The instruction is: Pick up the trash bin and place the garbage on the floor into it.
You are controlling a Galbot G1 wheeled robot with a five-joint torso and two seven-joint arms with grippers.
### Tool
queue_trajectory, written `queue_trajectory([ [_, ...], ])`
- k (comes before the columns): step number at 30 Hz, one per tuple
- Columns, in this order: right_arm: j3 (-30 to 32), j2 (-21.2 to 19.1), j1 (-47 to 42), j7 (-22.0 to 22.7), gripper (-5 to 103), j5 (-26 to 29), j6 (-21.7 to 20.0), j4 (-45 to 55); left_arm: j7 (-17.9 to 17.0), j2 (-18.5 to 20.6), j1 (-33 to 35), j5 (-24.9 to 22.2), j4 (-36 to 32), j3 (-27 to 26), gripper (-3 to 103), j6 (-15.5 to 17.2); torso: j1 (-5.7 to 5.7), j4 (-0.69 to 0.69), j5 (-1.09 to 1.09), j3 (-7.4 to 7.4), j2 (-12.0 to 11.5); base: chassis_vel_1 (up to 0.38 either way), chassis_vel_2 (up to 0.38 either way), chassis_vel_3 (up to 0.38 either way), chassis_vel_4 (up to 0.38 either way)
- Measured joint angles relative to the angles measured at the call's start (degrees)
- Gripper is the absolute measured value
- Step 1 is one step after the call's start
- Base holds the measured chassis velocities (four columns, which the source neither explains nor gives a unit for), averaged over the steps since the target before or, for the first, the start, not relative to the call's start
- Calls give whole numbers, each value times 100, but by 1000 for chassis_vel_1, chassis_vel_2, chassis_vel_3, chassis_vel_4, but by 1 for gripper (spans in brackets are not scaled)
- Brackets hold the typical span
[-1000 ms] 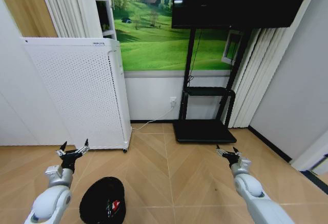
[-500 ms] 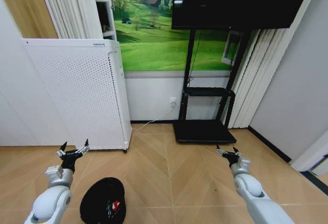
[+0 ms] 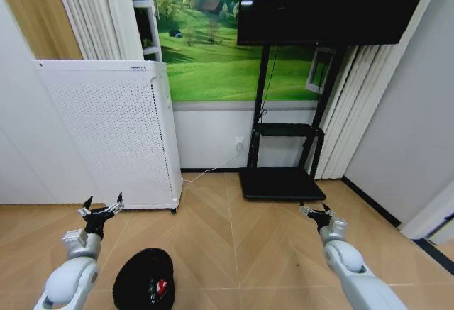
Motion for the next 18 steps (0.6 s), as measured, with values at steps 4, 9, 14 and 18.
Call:
queue_trajectory([
  [4,0,0,0,0,100,0,0,0,-1,0,0,0,-1,0,100,0,35,0,0,70,107,0,0,0,0],
  [9,0,0,0,0,100,0,0,0,-2,0,0,0,0,0,100,0,64,0,0,146,213,0,0,0,0],
  [14,0,0,0,0,100,0,0,0,-2,0,0,0,0,0,100,0,93,0,0,220,314,0,0,0,0],
  [18,0,0,0,0,100,0,0,0,-2,0,1,0,0,0,100,1,126,0,0,297,425,0,0,0,0],
])
